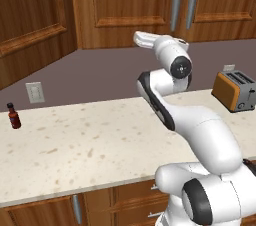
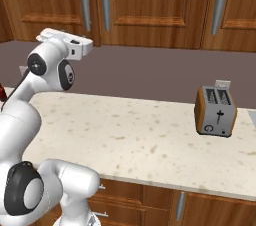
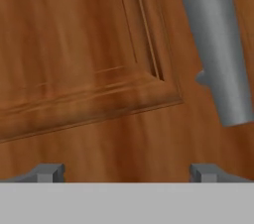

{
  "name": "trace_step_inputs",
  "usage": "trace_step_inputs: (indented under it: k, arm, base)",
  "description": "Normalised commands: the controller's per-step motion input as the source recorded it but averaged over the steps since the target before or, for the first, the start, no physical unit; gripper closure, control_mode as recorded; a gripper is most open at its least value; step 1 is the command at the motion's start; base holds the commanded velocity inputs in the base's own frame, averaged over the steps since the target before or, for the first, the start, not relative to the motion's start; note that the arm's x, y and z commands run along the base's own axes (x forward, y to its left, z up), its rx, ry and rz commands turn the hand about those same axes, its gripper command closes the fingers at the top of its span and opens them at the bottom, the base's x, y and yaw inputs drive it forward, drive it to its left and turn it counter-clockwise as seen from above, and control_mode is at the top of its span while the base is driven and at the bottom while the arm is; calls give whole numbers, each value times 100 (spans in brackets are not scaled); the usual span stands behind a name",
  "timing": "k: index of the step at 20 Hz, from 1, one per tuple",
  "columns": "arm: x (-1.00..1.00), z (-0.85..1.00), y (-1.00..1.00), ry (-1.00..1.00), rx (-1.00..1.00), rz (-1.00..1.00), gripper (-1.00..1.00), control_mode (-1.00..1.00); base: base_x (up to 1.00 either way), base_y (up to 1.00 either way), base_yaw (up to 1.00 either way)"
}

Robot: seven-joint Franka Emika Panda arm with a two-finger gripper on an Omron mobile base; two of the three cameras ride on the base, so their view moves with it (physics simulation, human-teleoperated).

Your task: Close all open cabinet doors.

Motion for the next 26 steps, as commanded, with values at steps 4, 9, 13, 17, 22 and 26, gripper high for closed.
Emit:
trace_step_inputs:
  k: [4,9,13,17,22,26]
  arm:
    - [32,0,-4,2,0,3,-100,-100]
    - [28,0,-5,4,0,3,-100,-100]
    - [27,0,-7,3,0,2,-100,-100]
    - [20,0,-7,4,0,2,-100,-100]
    - [23,0,-13,3,0,3,-100,-100]
    - [36,0,-17,0,0,3,-100,-100]
  base:
    - [0,0,0]
    - [0,0,0]
    - [0,0,0]
    - [0,0,0]
    - [0,0,0]
    - [0,0,0]
